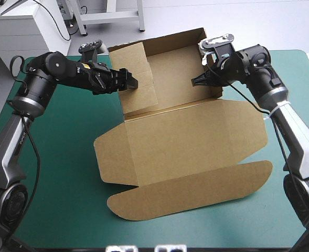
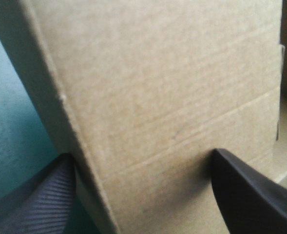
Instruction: Fold the box
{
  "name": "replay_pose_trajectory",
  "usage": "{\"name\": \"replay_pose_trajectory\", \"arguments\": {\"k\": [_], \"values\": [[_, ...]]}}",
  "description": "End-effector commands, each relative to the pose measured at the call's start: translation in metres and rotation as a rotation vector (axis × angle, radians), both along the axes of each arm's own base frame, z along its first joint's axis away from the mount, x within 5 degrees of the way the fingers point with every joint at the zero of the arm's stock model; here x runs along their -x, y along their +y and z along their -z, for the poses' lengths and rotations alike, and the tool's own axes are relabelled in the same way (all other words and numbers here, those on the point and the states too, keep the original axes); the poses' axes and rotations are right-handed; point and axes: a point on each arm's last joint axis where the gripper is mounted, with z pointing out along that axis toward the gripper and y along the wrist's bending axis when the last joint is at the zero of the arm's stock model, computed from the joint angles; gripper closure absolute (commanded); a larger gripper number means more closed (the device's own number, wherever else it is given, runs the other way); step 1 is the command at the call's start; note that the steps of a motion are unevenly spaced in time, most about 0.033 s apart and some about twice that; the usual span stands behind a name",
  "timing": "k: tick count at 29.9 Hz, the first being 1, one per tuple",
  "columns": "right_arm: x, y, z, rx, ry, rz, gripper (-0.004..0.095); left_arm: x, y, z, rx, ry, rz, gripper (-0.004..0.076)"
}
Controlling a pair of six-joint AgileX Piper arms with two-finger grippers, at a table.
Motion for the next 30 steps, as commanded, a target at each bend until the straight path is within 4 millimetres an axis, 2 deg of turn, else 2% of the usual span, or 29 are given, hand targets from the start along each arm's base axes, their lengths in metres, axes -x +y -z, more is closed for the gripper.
{"name": "replay_pose_trajectory", "arguments": {"k": [1, 9, 18, 27, 29, 30], "values": [[0.016, 0.004, -0.037, -0.033, -0.146, -0.005, 0.0920, 0.017, -0.006, -0.032, 0.001, -0.094, -0.066, 0.0177], [0.033, 0.014, -0.055, -0.048, -0.212, -0.024, 0.0920, 0.019, -0.020, -0.022, -0.102, -0.073, -0.141, 0.0177], [0.051, 0.007, -0.073, -0.036, -0.255, 0.000, 0.0920, 0.012, -0.019, -0.002, -0.066, -0.008, -0.271, 0.0178], [0.053, 0.004, -0.073, -0.025, -0.242, 0.013, 0.0920, 0.016, -0.020, -0.010, -0.010, -0.019, -0.269, 0.0180], [0.053, 0.004, -0.072, -0.020, -0.234, 0.017, 0.0920, 0.017, -0.020, -0.011, -0.007, -0.025, -0.269, 0.0231], [0.053, 0.003, -0.072, -0.018, -0.228, 0.022, 0.0920, 0.018, -0.019, -0.014, -0.003, -0.038, -0.271, 0.0323]]}}
